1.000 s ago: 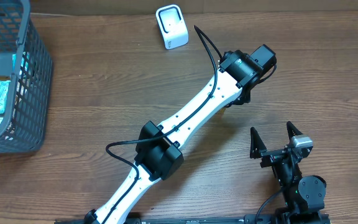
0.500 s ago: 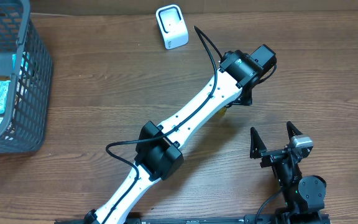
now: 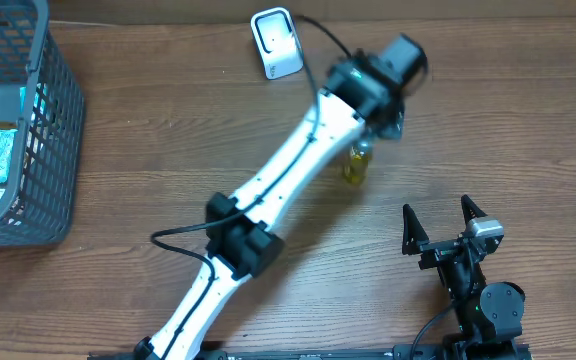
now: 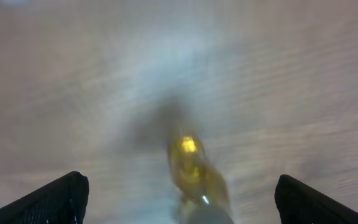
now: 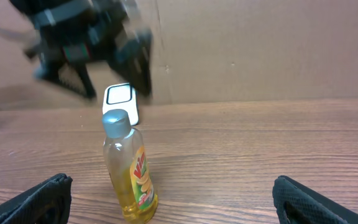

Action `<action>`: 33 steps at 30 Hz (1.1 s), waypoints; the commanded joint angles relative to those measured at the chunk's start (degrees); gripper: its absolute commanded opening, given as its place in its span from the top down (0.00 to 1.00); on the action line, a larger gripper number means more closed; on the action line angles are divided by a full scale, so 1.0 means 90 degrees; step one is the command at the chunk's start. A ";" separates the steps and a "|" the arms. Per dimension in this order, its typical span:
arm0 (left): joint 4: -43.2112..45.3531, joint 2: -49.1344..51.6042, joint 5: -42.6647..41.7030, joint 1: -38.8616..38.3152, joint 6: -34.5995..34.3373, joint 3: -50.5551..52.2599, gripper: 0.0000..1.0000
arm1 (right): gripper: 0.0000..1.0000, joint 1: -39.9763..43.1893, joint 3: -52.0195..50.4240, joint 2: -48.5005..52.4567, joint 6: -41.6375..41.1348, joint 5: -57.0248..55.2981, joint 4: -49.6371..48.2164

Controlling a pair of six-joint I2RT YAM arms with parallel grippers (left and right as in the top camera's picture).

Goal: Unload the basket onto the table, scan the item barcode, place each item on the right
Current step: 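Set the yellow bottle upright on the table and release it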

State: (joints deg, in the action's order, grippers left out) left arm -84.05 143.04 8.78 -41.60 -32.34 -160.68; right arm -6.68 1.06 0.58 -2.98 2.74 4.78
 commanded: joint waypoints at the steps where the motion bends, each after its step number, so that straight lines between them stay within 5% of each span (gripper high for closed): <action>1: 0.0002 -0.0595 0.0070 0.0848 0.1183 -0.1452 0.02 | 0.00 0.0041 -0.0068 -0.0046 0.0024 -0.0010 -0.0017; 6: 0.0053 -0.1707 0.0078 0.2450 0.2404 -0.2147 0.01 | 0.00 0.0041 -0.0068 -0.0046 0.0024 -0.0010 -0.0015; 15: -0.0143 -0.2484 -0.0053 0.5797 0.2892 -0.2147 0.00 | 0.00 0.0041 -0.0068 -0.0046 0.0024 -0.0010 -0.0017; 20: -0.0153 -0.2395 -0.0933 0.7575 0.2999 -0.1916 0.00 | 0.00 0.0041 -0.0068 -0.0046 0.0024 -0.0010 -0.0017; 33: 0.0782 -0.2365 -0.1151 0.8663 0.3956 0.0750 0.00 | 0.00 0.0041 -0.0068 -0.0046 0.0024 -0.0010 -0.0017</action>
State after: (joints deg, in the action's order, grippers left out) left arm -79.29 121.43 -0.21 36.38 -1.69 -160.44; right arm -6.68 1.06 0.58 -2.98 2.72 4.78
